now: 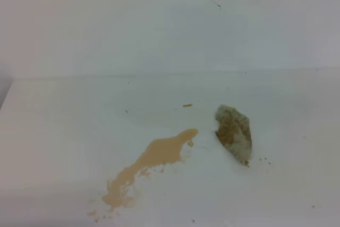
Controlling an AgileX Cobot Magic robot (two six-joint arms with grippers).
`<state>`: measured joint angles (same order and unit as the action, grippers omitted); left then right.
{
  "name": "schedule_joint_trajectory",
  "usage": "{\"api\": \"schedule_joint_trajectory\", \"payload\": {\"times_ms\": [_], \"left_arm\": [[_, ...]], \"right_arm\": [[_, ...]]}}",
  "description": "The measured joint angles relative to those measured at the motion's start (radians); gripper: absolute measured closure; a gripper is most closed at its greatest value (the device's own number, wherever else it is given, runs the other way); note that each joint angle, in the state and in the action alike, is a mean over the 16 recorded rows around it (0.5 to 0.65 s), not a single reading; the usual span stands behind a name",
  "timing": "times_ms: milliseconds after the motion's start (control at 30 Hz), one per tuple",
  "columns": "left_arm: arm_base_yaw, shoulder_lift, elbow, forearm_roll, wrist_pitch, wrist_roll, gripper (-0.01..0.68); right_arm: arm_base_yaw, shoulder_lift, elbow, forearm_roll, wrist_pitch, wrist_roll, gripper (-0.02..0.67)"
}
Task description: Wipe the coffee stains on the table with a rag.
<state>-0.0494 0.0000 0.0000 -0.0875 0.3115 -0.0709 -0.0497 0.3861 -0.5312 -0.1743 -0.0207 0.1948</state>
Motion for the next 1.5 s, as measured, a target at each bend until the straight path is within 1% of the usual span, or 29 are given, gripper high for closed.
{"api": "schedule_joint_trajectory", "payload": {"times_ms": [133,267,400,600,767,900,1000,1100,1233,1500], "left_arm": [[0.000,0.000,0.000,0.000,0.000,0.000,0.675],[0.000,0.000,0.000,0.000,0.000,0.000,0.675],[0.000,0.000,0.000,0.000,0.000,0.000,0.675],[0.000,0.000,0.000,0.000,0.000,0.000,0.675],[0.000,0.000,0.000,0.000,0.000,0.000,0.675],[0.000,0.000,0.000,0.000,0.000,0.000,0.675],[0.000,0.000,0.000,0.000,0.000,0.000,0.675],[0.000,0.000,0.000,0.000,0.000,0.000,0.675],[0.000,0.000,0.000,0.000,0.000,0.000,0.675],[0.000,0.000,0.000,0.000,0.000,0.000,0.675]], "right_arm": [[0.000,0.174,-0.113,0.017,0.106,-0.022,0.652],[0.000,0.316,-0.187,0.074,0.169,-0.035,0.652],[0.001,0.429,-0.226,0.133,0.191,-0.061,0.652],[0.023,0.572,-0.267,0.211,0.179,-0.128,0.652],[0.081,0.720,-0.340,0.233,0.238,-0.247,0.652],[0.151,0.860,-0.434,0.233,0.329,-0.358,0.650],[0.208,0.973,-0.518,0.234,0.402,-0.433,0.636],[0.261,1.086,-0.603,0.241,0.471,-0.490,0.598],[0.312,1.227,-0.709,0.264,0.541,-0.529,0.512],[0.348,1.448,-0.852,0.344,0.592,-0.541,0.335]]}}
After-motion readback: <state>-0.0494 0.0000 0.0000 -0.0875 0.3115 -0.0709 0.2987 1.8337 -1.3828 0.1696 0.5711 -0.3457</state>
